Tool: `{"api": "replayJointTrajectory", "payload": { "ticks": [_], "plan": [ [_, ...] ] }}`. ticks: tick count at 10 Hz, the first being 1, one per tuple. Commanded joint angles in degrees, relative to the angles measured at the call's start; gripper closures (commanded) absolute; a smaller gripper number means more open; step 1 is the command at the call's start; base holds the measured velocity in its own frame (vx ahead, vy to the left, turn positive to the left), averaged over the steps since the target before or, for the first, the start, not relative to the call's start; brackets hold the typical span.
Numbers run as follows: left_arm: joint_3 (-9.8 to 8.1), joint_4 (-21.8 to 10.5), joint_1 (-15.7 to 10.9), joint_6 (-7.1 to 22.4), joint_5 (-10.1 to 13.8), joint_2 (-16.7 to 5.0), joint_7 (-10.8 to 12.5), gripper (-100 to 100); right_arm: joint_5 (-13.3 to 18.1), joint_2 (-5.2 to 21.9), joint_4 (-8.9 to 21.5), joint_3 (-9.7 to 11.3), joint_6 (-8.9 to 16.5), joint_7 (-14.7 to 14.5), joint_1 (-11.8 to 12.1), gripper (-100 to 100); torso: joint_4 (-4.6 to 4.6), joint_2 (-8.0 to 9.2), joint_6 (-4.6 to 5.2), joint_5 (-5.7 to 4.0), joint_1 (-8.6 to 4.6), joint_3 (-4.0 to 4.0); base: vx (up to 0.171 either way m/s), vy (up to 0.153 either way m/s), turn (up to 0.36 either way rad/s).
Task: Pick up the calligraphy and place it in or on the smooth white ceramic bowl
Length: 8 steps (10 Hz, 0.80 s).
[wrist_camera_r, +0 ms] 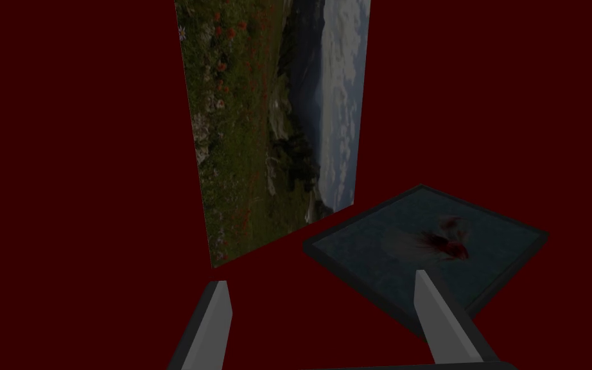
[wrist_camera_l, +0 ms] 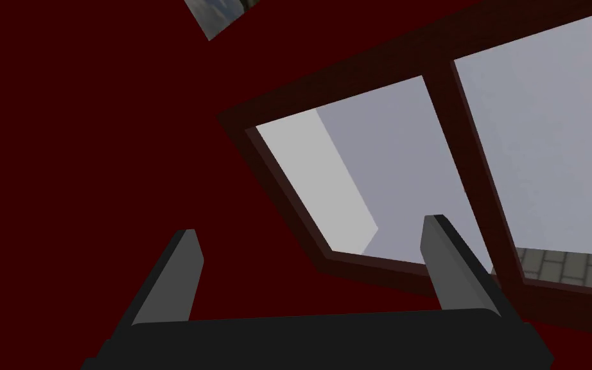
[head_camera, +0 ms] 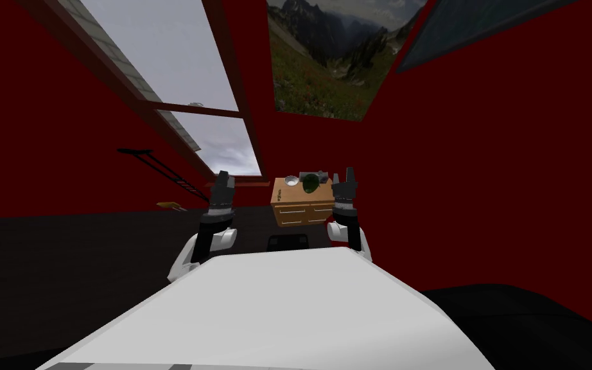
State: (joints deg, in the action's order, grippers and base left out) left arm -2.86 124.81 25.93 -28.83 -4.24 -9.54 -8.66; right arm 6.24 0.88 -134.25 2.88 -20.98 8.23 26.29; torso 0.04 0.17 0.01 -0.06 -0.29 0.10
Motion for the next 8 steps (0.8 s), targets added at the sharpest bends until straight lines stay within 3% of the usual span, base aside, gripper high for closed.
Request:
{"api": "replayJointTrajectory", "payload": {
  "ticks": [1, 8],
  "plan": [
    [0.51, -1.1, 0.3, 1.7, 0.5, -2.9, 0.0, -100, 0.0, 0.0, 0.0, 0.0, 0.0, 0.0, 0.0, 0, 0.0, 0.0, 0.0, 0.0, 0.0, 0.0, -0.042, -0.079, -0.038],
    [2.56, -7.2, 0.4, 7.5, 3.4, -13.9, 0.5, -100, 0.0, 0.0, 0.0, 0.0, 0.0, 0.0, 0.0, 0, -0.01, -0.06, -0.01, 0.0, 0.03, -0.03, -0.041, -0.083, -0.05]
  ]
}}
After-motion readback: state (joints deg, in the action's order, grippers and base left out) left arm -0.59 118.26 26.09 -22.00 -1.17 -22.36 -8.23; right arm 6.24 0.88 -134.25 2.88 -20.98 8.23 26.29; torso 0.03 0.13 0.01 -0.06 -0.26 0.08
